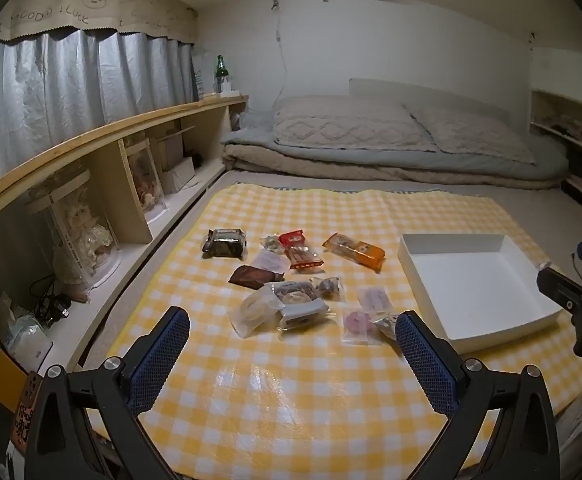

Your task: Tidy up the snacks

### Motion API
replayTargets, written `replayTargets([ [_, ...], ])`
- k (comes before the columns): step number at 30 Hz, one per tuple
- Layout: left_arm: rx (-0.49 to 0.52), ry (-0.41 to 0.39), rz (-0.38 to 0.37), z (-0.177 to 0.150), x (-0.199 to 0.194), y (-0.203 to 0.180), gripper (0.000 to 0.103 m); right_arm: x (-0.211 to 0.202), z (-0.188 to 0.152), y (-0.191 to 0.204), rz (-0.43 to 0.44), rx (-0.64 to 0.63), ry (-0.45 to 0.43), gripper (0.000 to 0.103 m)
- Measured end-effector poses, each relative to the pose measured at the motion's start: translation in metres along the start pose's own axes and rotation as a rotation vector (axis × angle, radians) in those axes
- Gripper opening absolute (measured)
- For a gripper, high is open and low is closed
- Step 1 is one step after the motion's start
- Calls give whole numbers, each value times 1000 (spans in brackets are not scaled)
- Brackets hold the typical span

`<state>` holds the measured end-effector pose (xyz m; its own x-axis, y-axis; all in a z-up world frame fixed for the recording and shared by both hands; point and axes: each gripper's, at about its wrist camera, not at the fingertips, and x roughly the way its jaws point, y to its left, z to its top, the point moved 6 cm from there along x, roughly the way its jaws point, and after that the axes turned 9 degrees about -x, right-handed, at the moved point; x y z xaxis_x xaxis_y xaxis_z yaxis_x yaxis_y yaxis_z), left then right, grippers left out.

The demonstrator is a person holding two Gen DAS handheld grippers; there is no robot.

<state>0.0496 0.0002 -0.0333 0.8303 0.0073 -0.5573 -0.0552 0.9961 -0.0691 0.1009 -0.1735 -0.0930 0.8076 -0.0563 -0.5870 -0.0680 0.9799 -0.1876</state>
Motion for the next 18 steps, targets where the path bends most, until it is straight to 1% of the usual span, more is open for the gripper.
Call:
replayTargets([
  [11, -6, -2, 0, 1, -1, 0, 103, 1, 0, -1, -4, -3, 0, 103],
  [18, -4, -3, 0, -1, -1, -7, 103, 2, 1, -5, -5, -5, -2, 103],
])
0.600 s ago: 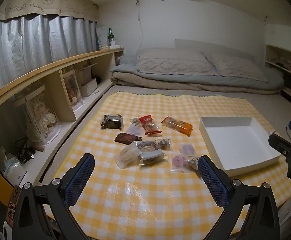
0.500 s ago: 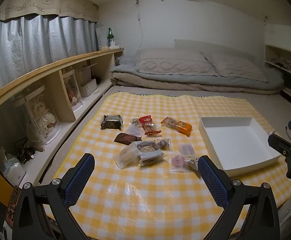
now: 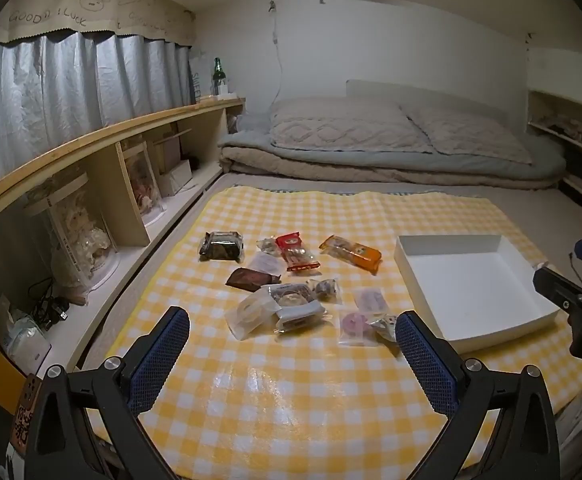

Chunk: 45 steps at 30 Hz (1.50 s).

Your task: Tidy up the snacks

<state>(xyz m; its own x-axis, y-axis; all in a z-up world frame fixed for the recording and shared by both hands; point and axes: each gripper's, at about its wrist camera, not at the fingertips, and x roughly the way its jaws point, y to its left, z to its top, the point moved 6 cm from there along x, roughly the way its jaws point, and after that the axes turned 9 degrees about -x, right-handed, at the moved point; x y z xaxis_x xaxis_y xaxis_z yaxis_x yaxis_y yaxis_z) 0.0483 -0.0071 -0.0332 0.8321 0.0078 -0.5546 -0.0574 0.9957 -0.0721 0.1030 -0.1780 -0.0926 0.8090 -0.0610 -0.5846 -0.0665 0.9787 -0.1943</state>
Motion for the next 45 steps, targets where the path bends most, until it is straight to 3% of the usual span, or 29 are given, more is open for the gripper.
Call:
replayTargets([
  [45, 8, -1, -14, 1, 1, -7, 103, 0, 1, -4, -5, -6, -2, 103],
])
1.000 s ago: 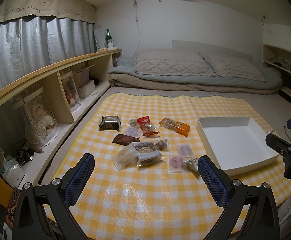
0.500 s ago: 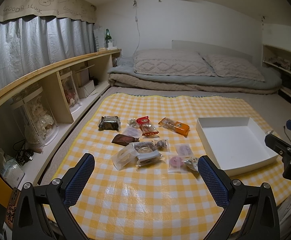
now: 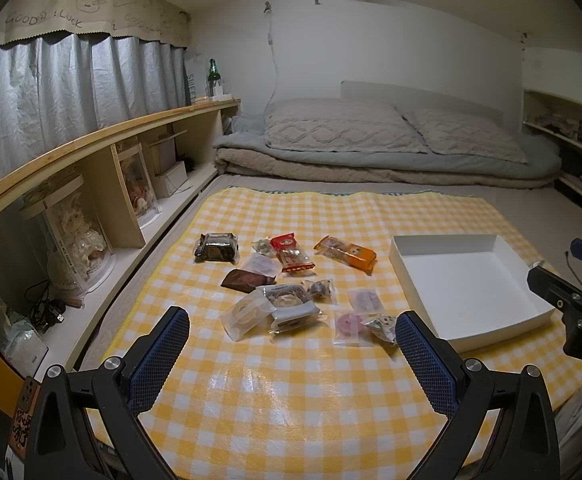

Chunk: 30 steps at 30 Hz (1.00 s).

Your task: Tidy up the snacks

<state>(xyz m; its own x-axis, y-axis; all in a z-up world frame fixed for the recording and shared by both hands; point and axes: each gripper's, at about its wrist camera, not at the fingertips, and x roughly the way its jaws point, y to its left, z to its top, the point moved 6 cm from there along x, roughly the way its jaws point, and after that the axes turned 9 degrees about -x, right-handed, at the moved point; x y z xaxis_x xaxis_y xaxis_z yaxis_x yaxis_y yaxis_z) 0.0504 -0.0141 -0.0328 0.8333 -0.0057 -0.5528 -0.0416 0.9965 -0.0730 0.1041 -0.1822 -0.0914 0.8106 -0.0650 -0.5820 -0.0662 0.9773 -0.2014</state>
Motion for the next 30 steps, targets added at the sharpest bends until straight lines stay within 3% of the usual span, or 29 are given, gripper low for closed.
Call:
replayTargets([
  [30, -1, -2, -2, 0, -1, 0, 103, -1, 0, 3, -1, -2, -2, 103],
])
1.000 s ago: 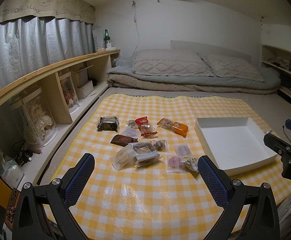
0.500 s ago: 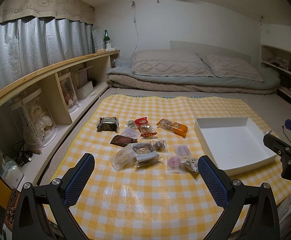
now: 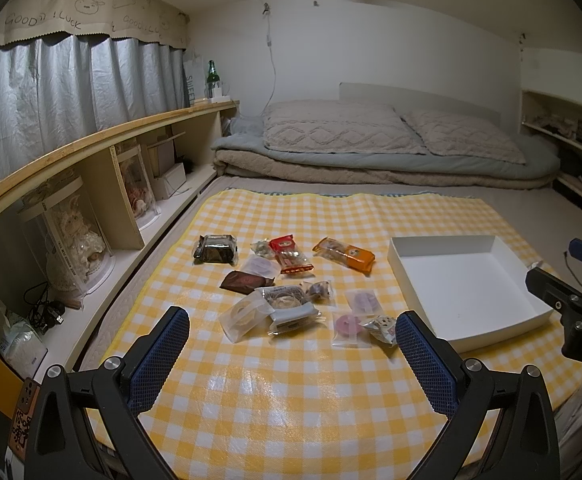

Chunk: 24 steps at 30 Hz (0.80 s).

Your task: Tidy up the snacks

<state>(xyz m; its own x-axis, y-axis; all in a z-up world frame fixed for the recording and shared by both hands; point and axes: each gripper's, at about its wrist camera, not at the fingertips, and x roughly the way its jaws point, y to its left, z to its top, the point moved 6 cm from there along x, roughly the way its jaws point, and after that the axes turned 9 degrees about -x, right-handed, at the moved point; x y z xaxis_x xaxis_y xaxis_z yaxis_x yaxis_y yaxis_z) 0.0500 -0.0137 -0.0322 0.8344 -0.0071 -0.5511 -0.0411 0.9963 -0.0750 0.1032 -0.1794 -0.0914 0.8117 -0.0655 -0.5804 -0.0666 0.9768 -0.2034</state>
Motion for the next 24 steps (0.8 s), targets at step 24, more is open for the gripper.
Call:
replayTargets([
  [24, 22, -158, -8, 85, -7, -13, 103, -2, 84, -21, 10, -27, -138, 103],
])
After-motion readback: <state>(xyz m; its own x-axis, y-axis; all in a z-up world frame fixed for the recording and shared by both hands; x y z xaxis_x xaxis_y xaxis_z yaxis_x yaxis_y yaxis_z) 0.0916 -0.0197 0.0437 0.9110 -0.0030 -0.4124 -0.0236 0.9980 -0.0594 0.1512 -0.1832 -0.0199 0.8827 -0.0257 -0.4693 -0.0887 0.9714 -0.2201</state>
